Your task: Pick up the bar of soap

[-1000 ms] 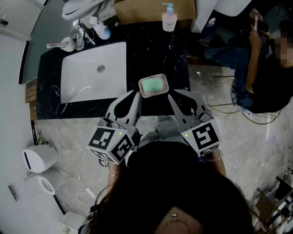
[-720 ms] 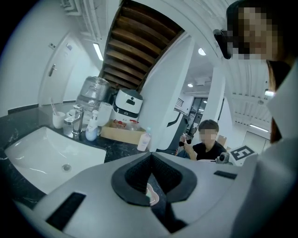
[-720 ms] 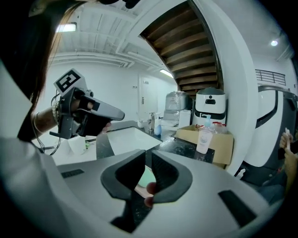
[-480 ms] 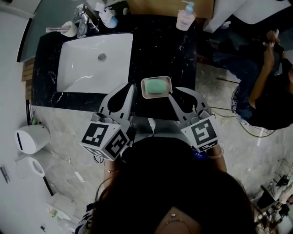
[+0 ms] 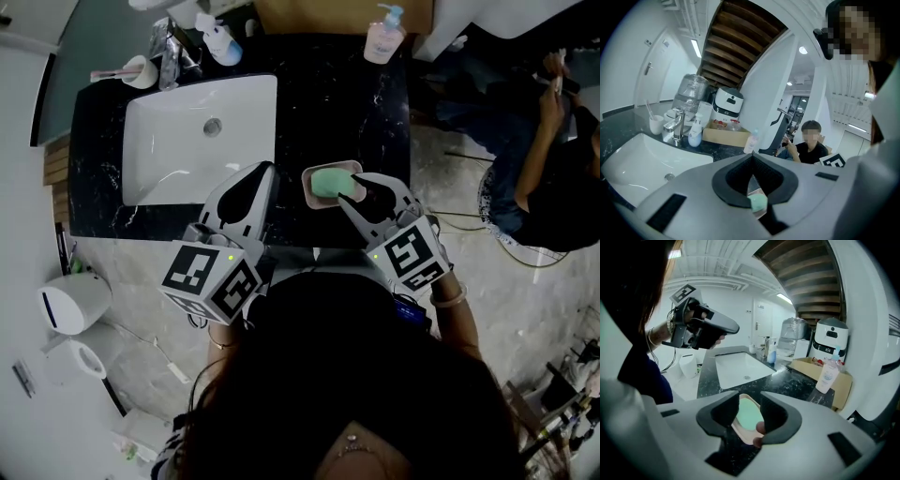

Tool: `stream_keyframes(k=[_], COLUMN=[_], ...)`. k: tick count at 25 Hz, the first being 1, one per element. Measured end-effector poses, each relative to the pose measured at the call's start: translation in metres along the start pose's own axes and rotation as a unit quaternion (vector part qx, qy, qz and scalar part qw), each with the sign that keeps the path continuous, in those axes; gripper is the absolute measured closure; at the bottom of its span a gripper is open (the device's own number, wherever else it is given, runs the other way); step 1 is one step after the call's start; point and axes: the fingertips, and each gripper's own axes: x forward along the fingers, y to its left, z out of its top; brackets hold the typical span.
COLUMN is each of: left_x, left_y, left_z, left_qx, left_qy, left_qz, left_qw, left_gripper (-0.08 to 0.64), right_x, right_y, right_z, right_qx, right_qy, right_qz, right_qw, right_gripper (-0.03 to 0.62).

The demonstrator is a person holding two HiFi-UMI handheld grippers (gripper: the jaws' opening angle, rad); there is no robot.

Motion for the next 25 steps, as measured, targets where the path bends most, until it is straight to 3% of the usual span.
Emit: stream_keyframes(k=[11, 25], left_x=[-0.007, -0.011], left_y=[0.027, 0.050], left_z=[0.001, -0.006], left_qx=[-0.012, -0.034], left_qy=[0.008, 0.016], left_qz=[-0.007, 0.010], left_qw=[0.9999, 0.9992], left_gripper=[0.552, 0.552], right_x=[0.037, 0.061], right_y=[0.004, 0.008], right_z=[-0.025, -0.050], right_qx=[-0.026, -0.069], right_qy=[0.090, 0.178], right_qz=[0.051, 0.109], right_qw=[0.994, 0.976], right_gripper=[0.418, 0.357])
